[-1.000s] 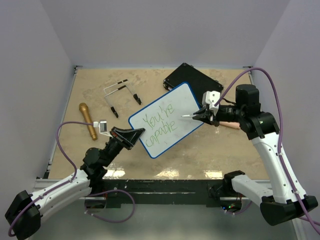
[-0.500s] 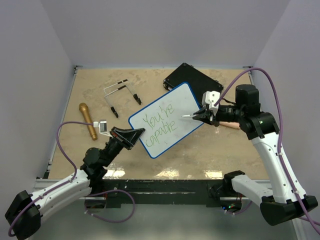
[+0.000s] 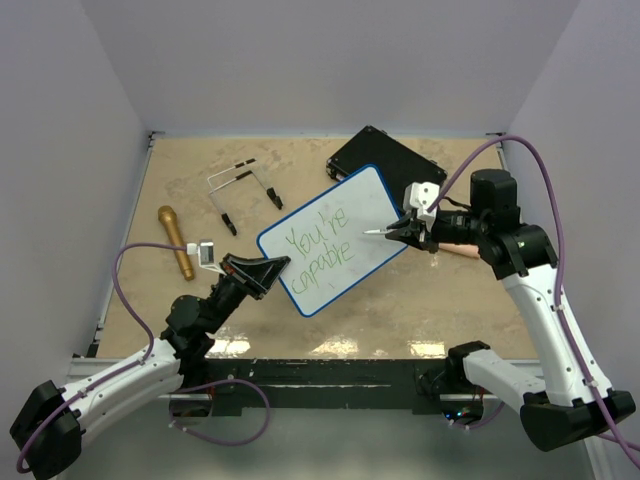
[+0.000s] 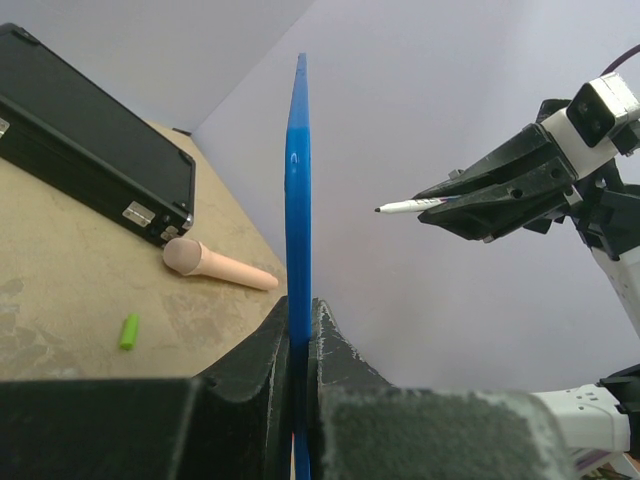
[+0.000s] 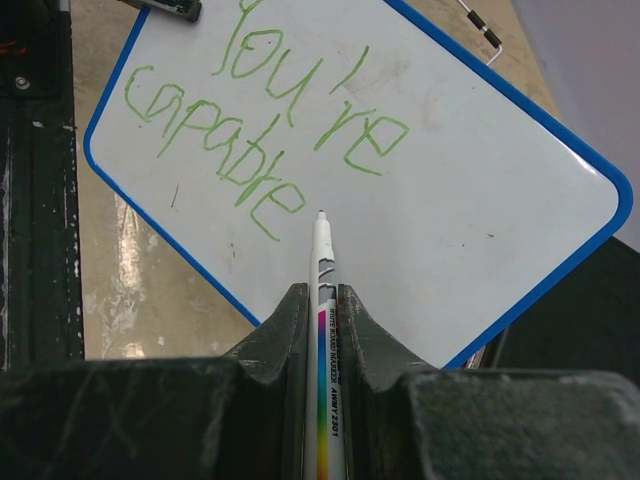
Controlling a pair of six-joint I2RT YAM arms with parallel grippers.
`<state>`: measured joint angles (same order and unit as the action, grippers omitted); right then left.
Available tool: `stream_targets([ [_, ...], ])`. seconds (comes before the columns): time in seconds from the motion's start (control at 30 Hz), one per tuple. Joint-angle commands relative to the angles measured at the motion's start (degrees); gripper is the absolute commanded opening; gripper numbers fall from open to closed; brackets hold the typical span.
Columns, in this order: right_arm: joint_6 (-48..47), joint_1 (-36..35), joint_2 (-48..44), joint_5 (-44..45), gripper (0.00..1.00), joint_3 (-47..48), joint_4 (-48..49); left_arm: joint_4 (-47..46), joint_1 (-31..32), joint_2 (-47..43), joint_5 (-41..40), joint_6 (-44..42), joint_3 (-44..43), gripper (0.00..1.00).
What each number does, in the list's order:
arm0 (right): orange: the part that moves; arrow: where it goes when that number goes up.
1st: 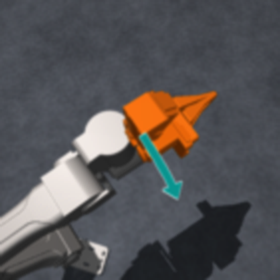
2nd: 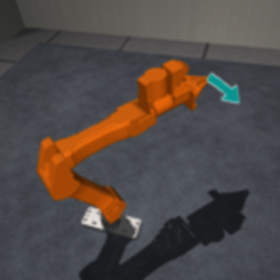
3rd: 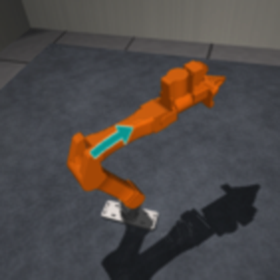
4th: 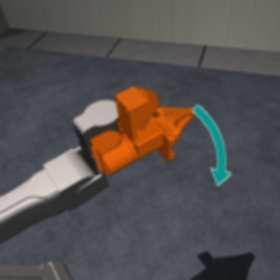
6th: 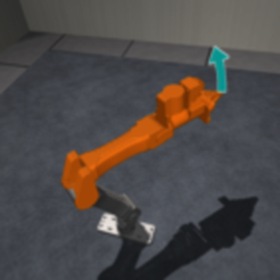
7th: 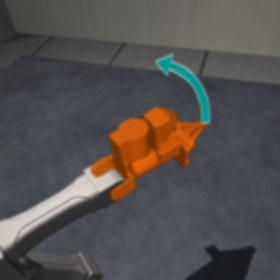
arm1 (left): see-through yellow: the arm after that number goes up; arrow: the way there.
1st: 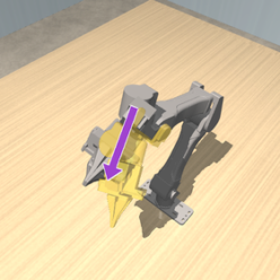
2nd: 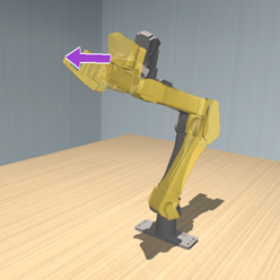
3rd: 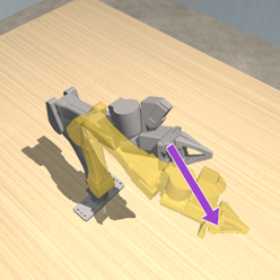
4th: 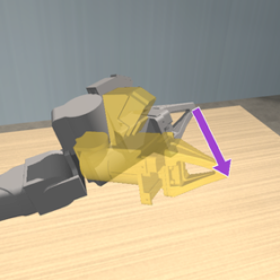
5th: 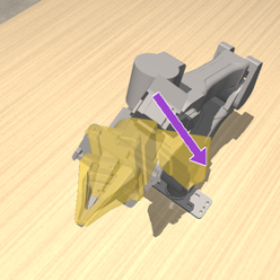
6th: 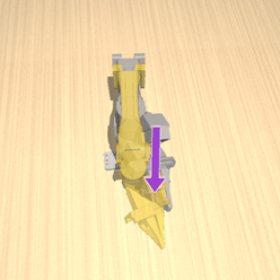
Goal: Write a sentence on the whiteboard
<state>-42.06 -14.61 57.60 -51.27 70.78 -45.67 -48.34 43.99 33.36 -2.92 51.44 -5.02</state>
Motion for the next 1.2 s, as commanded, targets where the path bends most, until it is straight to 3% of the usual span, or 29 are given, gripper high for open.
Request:
stream_targets([
  [0.0, -0.2, 0.2, -0.4, 0.9, 0.0, -0.4, 1.1, -8.9, -0.3, -0.8, 0.3, 1.3, -3.8, 0.0],
  [0.43, -0.7, -3.0, 1.7, -1.0, 0.0, 3.0, -0.5, -9.5, -0.3, 1.0, 0.6, 1.6, -4.6, 0.0],
  [0.63, 0.7, -13.7, 4.0, 8.8, 0.0, 4.0, 1.0, -10.5, -0.1, 3.3, 1.0, 1.7, -5.8, 0.0],
  [0.83, 1.5, -19.4, 7.4, 16.3, 0.0, 5.2, 2.6, -12.6, -0.1, 5.5, 1.2, 2.4, -6.3, 0.0],
  [1.17, 4.5, -20.1, 6.7, 22.3, 0.0, 3.8, 6.7, -12.4, -0.2, 6.0, 1.0, 2.3, -6.8, 0.0],
])
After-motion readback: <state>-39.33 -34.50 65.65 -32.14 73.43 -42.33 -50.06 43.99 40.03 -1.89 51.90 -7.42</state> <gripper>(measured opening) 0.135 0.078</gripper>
